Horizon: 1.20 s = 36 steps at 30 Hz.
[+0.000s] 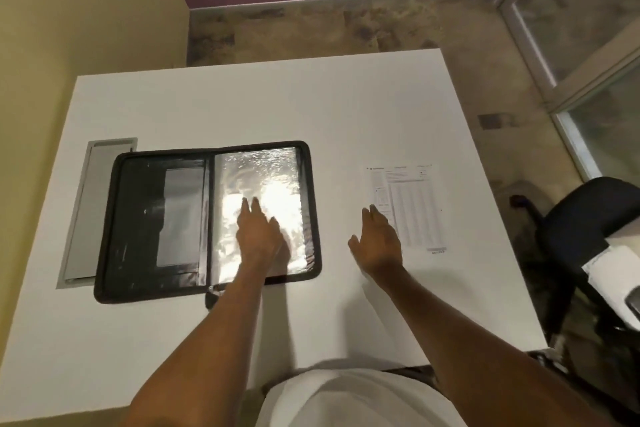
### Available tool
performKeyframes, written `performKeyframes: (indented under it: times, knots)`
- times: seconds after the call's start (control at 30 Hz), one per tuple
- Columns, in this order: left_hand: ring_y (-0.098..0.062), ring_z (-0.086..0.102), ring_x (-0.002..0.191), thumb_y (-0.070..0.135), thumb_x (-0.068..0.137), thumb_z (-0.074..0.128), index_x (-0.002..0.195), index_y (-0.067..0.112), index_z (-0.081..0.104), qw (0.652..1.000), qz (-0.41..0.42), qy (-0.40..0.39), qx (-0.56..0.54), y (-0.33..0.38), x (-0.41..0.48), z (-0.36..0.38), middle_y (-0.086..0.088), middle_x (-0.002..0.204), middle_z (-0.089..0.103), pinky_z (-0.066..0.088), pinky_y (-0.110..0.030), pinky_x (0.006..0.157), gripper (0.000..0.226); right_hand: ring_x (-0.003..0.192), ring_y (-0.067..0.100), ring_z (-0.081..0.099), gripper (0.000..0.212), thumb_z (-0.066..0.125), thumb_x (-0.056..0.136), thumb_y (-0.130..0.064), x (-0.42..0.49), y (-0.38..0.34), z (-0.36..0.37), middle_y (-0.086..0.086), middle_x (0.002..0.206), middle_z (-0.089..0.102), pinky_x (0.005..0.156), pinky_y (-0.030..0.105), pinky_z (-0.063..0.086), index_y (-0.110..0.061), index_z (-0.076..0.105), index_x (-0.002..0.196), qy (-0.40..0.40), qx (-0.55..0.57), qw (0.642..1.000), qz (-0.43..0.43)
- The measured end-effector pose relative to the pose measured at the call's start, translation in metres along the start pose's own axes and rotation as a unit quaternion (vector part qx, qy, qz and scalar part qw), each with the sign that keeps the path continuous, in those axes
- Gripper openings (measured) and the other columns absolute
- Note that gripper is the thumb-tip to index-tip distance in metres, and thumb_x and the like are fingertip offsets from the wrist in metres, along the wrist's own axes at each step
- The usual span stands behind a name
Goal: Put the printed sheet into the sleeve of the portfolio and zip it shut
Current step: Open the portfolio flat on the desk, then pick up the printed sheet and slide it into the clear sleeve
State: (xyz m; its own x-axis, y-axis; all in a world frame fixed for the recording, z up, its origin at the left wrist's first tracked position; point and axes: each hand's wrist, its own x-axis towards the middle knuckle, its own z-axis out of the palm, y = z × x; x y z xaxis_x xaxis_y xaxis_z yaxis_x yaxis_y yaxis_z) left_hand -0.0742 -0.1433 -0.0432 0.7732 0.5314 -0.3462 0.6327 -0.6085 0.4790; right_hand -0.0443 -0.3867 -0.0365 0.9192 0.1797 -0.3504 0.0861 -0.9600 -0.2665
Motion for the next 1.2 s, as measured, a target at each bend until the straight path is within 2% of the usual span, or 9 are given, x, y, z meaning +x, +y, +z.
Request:
performKeyframes:
  times: [0.27, 0.4, 0.5, 0.6, 0.7, 0.87, 1.0, 1.13, 1.2]
  knots:
    - [-0.031, 0.030, 0.155, 0.023, 0.108, 0.045, 0.161, 0.003, 0.031, 0.994, 0.046, -0.078, -0.061, 0.121, -0.041, 0.099, -0.015, 0.167, 0.034, 0.025, -0.039, 0.125, 0.059, 0.146, 0.031, 0.041, 0.065, 0.060, 0.099, -0.029, 0.030, 0.103, -0.041, 0.015, 0.160, 0.041, 0.118, 0.040, 0.038, -0.003, 0.038, 0.154, 0.019, 0.057, 0.996, 0.062]
    - [-0.035, 0.042, 0.148, 0.017, 0.103, 0.052, 0.159, 0.000, 0.033, 0.986, 0.029, -0.124, -0.110, 0.155, -0.051, 0.129, -0.020, 0.159, 0.044, 0.034, -0.042, 0.122, 0.061, 0.135, 0.034, 0.050, 0.053, 0.059, 0.099, -0.026, 0.048, 0.140, -0.051, 0.014, 0.147, 0.051, 0.111, 0.045, 0.045, -0.004, 0.045, 0.146, 0.007, 0.083, 0.992, 0.095]
    - [-0.041, 0.061, 0.121, 0.009, 0.097, 0.054, 0.133, -0.001, 0.052, 0.989, 0.015, -0.103, -0.110, 0.169, -0.054, 0.146, -0.021, 0.128, 0.064, 0.047, -0.037, 0.097, 0.036, 0.129, 0.035, 0.052, 0.048, 0.060, 0.098, -0.024, 0.059, 0.160, -0.054, 0.016, 0.140, 0.054, 0.105, 0.047, 0.049, -0.003, 0.047, 0.140, 0.000, 0.103, 0.987, 0.122]
    - [-0.041, 0.064, 0.088, 0.008, 0.095, 0.049, 0.102, 0.005, 0.049, 0.992, 0.016, -0.079, -0.099, 0.179, -0.057, 0.156, -0.016, 0.093, 0.063, 0.051, -0.041, 0.073, 0.008, 0.125, 0.036, 0.055, 0.051, 0.062, 0.096, -0.023, 0.067, 0.174, -0.052, 0.018, 0.137, 0.056, 0.102, 0.047, 0.052, -0.001, 0.048, 0.140, 0.004, 0.119, 0.984, 0.130]
    - [-0.043, 0.063, 0.100, 0.007, 0.096, 0.048, 0.118, -0.005, 0.052, 0.994, 0.008, -0.071, -0.086, 0.186, -0.059, 0.163, -0.026, 0.110, 0.064, 0.055, -0.052, 0.086, 0.025, 0.129, 0.037, 0.053, 0.056, 0.064, 0.096, -0.022, 0.072, 0.183, -0.048, 0.020, 0.138, 0.055, 0.102, 0.047, 0.052, 0.002, 0.046, 0.142, -0.003, 0.145, 0.979, 0.144]
    - [-0.035, 0.066, 0.103, 0.006, 0.092, 0.047, 0.127, 0.002, 0.050, 0.993, -0.030, -0.054, -0.103, 0.199, -0.063, 0.170, -0.017, 0.113, 0.065, 0.056, -0.040, 0.083, 0.035, 0.128, 0.040, 0.053, 0.054, 0.068, 0.095, -0.017, 0.076, 0.185, -0.042, 0.024, 0.135, 0.056, 0.101, 0.045, 0.052, 0.005, 0.049, 0.140, 0.017, 0.196, 0.967, 0.161]
    - [-0.037, 0.057, 0.129, 0.017, 0.095, 0.061, 0.152, 0.004, 0.038, 0.988, -0.108, -0.057, -0.099, 0.212, -0.057, 0.172, -0.017, 0.137, 0.059, 0.048, -0.050, 0.106, 0.063, 0.128, 0.039, 0.054, 0.056, 0.070, 0.094, -0.020, 0.079, 0.185, -0.043, 0.022, 0.136, 0.057, 0.101, 0.047, 0.053, 0.000, 0.049, 0.143, 0.021, 0.221, 0.961, 0.167]
    - [-0.037, 0.060, 0.124, 0.025, 0.092, 0.064, 0.137, 0.007, 0.048, 0.948, -0.268, -0.069, -0.155, 0.219, -0.038, 0.169, -0.015, 0.129, 0.063, 0.044, -0.050, 0.109, 0.051, 0.130, 0.040, 0.052, 0.060, 0.070, 0.094, -0.020, 0.079, 0.188, -0.046, 0.024, 0.137, 0.056, 0.104, 0.049, 0.052, -0.001, 0.047, 0.146, 0.017, 0.222, 0.962, 0.158]
    - [-0.039, 0.065, 0.115, 0.021, 0.091, 0.066, 0.131, 0.000, 0.055, 0.928, -0.287, -0.096, -0.218, 0.216, -0.030, 0.167, -0.024, 0.121, 0.065, 0.051, -0.047, 0.103, 0.046, 0.130, 0.040, 0.052, 0.060, 0.070, 0.094, -0.019, 0.079, 0.187, -0.046, 0.025, 0.136, 0.056, 0.104, 0.049, 0.052, -0.001, 0.047, 0.146, 0.017, 0.224, 0.962, 0.154]
